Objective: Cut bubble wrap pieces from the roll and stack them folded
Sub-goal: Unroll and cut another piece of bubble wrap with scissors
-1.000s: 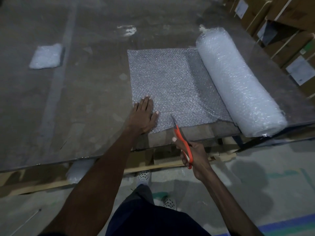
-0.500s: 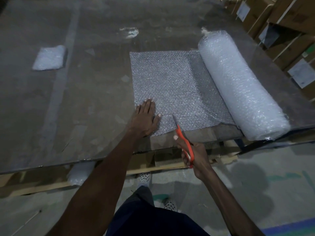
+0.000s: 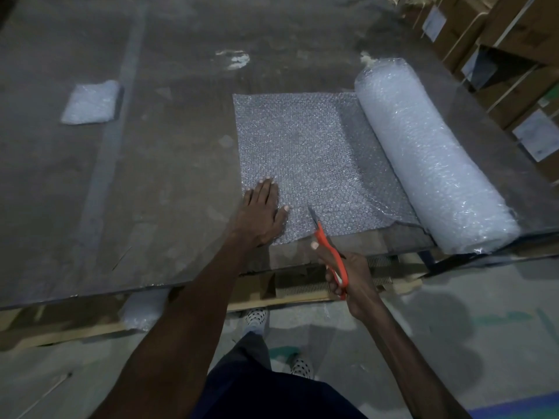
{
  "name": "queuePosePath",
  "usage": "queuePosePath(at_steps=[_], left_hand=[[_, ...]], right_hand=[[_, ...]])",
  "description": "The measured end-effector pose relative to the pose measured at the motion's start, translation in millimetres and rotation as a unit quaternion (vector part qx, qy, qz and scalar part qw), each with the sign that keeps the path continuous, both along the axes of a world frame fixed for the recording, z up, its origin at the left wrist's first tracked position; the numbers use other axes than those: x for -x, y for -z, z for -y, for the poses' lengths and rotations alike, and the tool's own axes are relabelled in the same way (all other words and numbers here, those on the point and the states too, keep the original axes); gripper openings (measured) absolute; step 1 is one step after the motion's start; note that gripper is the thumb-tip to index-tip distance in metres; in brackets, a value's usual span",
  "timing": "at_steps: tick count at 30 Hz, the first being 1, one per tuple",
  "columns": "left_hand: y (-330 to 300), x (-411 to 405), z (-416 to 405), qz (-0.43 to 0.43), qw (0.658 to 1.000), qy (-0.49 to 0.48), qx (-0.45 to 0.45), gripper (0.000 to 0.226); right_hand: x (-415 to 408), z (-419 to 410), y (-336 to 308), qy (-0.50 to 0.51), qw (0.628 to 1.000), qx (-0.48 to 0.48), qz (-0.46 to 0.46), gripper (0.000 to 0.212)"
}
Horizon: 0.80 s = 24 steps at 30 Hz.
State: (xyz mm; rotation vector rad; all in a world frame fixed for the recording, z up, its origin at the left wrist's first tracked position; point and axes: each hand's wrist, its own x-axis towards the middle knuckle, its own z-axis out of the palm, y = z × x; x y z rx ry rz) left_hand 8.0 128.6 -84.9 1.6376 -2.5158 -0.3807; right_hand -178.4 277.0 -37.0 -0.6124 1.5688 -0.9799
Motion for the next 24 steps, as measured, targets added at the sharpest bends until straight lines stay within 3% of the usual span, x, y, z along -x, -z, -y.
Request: queuePosePath(at_steps=[5, 12, 17, 21, 24], left_hand=[[-0.8, 0.5, -0.1, 0.0, 1.0, -0.001, -0.006, 0.069], [-1.6, -0.1, -1.8, 0.006, 1.0, 0.001, -0.005, 0.07], [-3.2, 0.2, -3.0, 0.003, 1.0, -0.003, -0.005, 0.069], [-4.2, -1.0, -4.3, 0.003, 1.0, 0.0, -0.003, 0.071], [-4.9, -0.9, -4.6, 0.001, 1.0, -0.002, -0.006, 0.069]], right_hand=[[-3.0, 11.8, -4.4, -0.007, 0.999, -0.021, -0.023, 0.043], [-0.5, 8.7, 5.7, -0.009, 1.0, -0.01, -0.027, 0.062], [-1.4, 12.7, -0.2, -0.003, 1.0, -0.019, -0.016, 0.045], [-3.4, 20.5, -4.4, 0.009, 1.0, -0.017, -0.022, 0.059], [-5.2, 23.4, -5.7, 0.008, 0.999, -0.024, -0.027, 0.059]])
